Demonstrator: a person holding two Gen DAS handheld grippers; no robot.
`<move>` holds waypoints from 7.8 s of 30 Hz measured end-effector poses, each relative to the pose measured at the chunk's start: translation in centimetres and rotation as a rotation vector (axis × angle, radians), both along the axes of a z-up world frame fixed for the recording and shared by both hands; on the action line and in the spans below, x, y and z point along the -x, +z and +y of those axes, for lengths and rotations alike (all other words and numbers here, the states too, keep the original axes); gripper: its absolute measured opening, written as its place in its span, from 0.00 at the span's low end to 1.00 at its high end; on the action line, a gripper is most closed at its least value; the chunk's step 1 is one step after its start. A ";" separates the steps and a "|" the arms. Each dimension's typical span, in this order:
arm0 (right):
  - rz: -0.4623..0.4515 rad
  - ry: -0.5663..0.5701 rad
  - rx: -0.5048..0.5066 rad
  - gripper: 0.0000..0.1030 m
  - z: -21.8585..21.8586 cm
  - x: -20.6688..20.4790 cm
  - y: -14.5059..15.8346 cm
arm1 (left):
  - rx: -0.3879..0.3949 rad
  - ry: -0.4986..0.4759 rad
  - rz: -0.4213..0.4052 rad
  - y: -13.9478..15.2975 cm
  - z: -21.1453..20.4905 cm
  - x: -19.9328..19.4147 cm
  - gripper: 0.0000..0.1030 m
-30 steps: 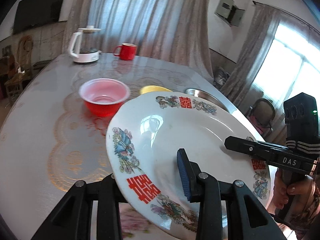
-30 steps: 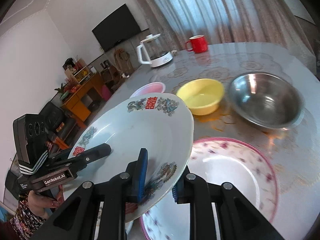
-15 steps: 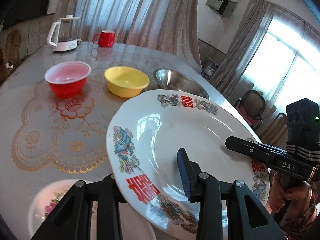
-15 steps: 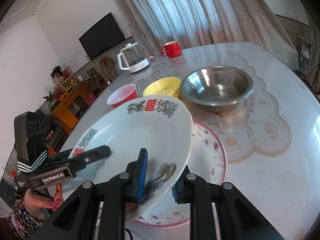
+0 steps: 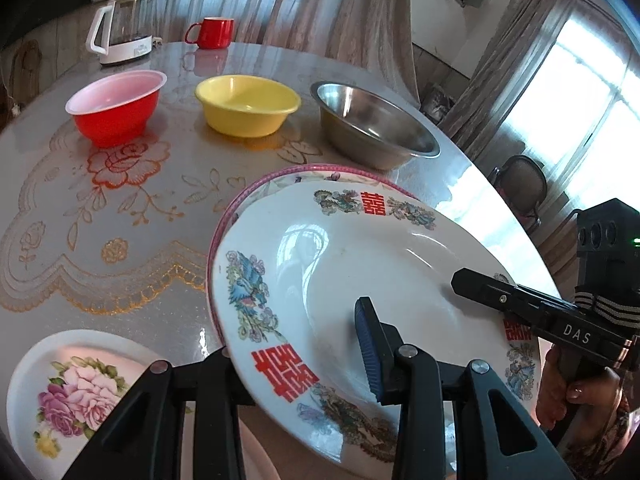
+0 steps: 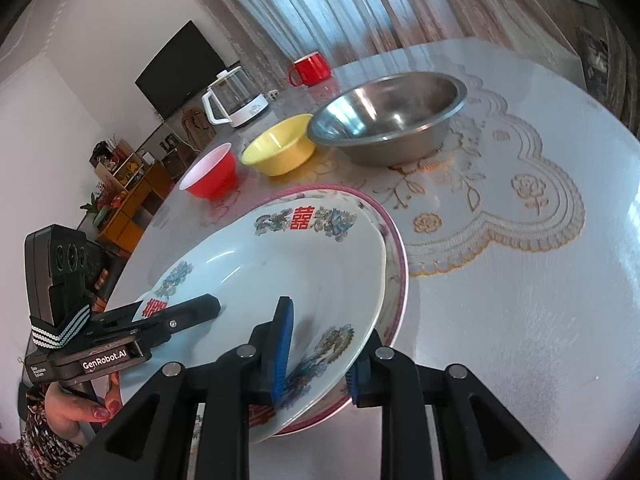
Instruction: Organize plates and bowls
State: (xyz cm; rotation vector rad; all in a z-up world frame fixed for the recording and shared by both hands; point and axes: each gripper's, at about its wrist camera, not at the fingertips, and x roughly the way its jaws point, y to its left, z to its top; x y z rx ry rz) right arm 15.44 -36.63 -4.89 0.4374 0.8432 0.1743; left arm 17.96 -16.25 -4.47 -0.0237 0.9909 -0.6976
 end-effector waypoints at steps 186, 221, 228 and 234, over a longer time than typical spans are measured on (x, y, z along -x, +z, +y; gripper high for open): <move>0.001 0.265 0.230 0.18 25.7 -8.8 -2.4 | -0.043 0.440 -0.057 -1.4 22.9 -3.7 0.48; -0.035 0.259 0.201 0.16 25.5 -9.9 -2.3 | -0.105 0.481 -0.143 -2.0 22.7 -3.0 0.30; -0.020 0.258 0.174 0.15 25.0 -9.3 -2.4 | -0.103 0.465 -0.124 -1.8 22.6 -2.8 0.30; -0.016 0.272 0.133 0.15 24.6 -9.0 -2.0 | -0.088 0.465 -0.108 -1.8 22.8 -2.8 0.31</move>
